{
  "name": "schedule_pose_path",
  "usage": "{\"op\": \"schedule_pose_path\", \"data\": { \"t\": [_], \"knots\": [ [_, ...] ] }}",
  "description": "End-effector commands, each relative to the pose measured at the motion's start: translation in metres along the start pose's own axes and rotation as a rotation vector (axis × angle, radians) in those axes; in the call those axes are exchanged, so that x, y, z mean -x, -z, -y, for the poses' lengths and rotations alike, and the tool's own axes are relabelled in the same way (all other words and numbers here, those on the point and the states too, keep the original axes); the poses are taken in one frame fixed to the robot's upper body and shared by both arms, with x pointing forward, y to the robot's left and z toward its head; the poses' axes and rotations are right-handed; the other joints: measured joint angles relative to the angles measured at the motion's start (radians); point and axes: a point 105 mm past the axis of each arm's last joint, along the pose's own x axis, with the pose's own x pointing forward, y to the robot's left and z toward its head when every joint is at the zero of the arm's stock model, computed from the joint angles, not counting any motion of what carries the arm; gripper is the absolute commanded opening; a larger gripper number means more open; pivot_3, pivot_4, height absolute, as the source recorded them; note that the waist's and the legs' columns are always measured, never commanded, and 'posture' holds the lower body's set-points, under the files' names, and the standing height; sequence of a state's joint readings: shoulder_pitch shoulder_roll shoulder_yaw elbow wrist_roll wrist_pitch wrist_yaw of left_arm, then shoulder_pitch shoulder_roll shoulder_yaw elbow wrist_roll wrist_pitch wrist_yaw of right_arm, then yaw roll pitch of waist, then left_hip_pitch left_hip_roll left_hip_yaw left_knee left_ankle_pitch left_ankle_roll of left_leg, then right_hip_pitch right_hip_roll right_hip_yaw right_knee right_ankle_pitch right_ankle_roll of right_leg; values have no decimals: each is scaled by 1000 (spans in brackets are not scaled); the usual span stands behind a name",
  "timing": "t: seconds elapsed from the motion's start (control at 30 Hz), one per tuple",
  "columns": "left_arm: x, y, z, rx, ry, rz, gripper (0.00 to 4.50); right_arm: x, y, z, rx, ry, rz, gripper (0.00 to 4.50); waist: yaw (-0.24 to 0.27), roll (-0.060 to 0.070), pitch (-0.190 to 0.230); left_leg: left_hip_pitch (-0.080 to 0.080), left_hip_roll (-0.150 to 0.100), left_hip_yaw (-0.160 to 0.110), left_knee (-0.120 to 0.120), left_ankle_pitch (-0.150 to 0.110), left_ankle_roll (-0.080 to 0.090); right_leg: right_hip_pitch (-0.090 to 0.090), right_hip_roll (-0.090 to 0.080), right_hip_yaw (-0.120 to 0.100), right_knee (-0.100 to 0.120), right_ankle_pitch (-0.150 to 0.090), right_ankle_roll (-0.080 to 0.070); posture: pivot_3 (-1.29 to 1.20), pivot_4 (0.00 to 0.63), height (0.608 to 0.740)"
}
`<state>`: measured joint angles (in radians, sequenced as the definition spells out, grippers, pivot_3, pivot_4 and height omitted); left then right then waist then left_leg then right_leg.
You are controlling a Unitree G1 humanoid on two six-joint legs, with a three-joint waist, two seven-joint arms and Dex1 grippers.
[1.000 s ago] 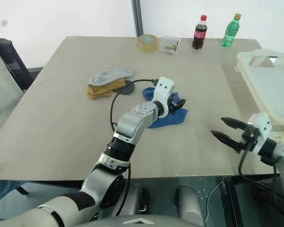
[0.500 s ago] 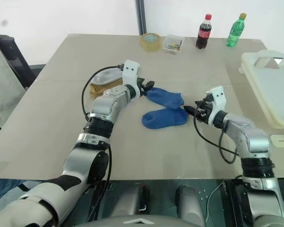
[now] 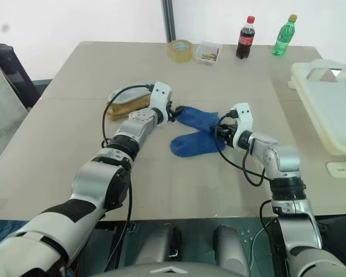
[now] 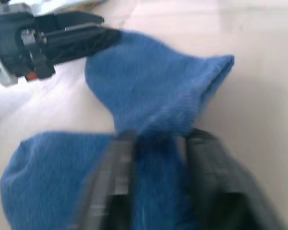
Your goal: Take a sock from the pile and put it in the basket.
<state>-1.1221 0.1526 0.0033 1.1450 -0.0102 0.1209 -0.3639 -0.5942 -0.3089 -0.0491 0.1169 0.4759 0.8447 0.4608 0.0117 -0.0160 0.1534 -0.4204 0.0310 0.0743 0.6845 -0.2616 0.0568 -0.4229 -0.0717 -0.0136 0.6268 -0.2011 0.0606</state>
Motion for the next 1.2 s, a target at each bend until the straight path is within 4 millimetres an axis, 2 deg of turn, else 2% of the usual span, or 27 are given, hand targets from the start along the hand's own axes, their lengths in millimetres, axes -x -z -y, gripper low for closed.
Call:
{"op": "schedule_pose_path", "data": {
  "t": [0.03,0.1,0.2,0.23,0.33,0.37,0.5,0.67,0.8,0.9,0.93,1.07,1.2],
  "knots": [
    [-1,-18,1,4,13,55,2769,2,-16,0,19,4,55,35,-1,0,0,0,0,0,0,0,-1,0,0,0,0,0,0,0,150,740],
    [-1,-16,2,-1,15,49,2769,2,-16,0,22,6,56,35,-2,0,0,0,0,0,0,1,-1,0,0,0,0,0,0,0,150,740],
    [-1,-11,3,-14,21,28,1991,1,-17,1,47,15,55,0,-3,0,0,-1,0,0,0,0,-1,0,0,0,0,0,0,0,150,740],
    [-1,-9,4,-15,25,22,1667,1,-17,1,56,17,55,0,-3,0,0,-1,0,0,0,0,-1,0,0,0,0,0,0,0,150,740],
    [0,-4,6,-25,47,-5,71,1,-17,4,57,26,58,0,-3,0,0,-1,0,0,0,0,-1,0,0,0,0,0,0,0,150,740],
    [0,-2,6,-28,54,-17,23,1,-17,5,59,30,60,0,-4,0,0,-1,0,0,0,0,-1,0,0,0,0,0,0,0,150,740],
    [0,6,5,-47,38,-42,23,1,-18,9,70,39,67,0,-5,0,0,-1,0,0,0,0,-1,-1,0,0,0,0,0,0,150,740],
    [2,0,0,-18,25,-23,23,-1,-22,10,80,44,82,0,-10,0,0,-1,0,0,0,0,-1,-1,0,0,0,0,0,0,150,740],
    [6,10,3,12,88,-73,23,-1,-21,10,88,42,88,0,-19,0,0,-1,0,0,0,0,-1,-1,0,0,0,0,0,0,150,740],
    [11,20,1,-18,106,-96,680,-2,-18,8,95,31,81,0,-26,0,0,0,0,0,0,1,-1,-1,0,0,0,0,0,0,150,740],
    [13,23,0,-37,99,-107,1142,-2,-18,8,96,27,79,0,-26,0,0,0,1,-1,0,1,-1,-1,0,0,0,0,0,0,150,740],
    [15,35,8,-63,126,-142,2240,-2,-18,6,102,12,75,0,-26,1,0,1,1,-1,0,1,-1,0,0,1,1,0,0,0,150,740],
    [15,47,15,-140,131,-194,2240,-3,-18,4,111,2,74,0,-22,1,0,3,1,-1,0,-1,1,1,0,2,2,0,0,0,150,740]
  ]
}}
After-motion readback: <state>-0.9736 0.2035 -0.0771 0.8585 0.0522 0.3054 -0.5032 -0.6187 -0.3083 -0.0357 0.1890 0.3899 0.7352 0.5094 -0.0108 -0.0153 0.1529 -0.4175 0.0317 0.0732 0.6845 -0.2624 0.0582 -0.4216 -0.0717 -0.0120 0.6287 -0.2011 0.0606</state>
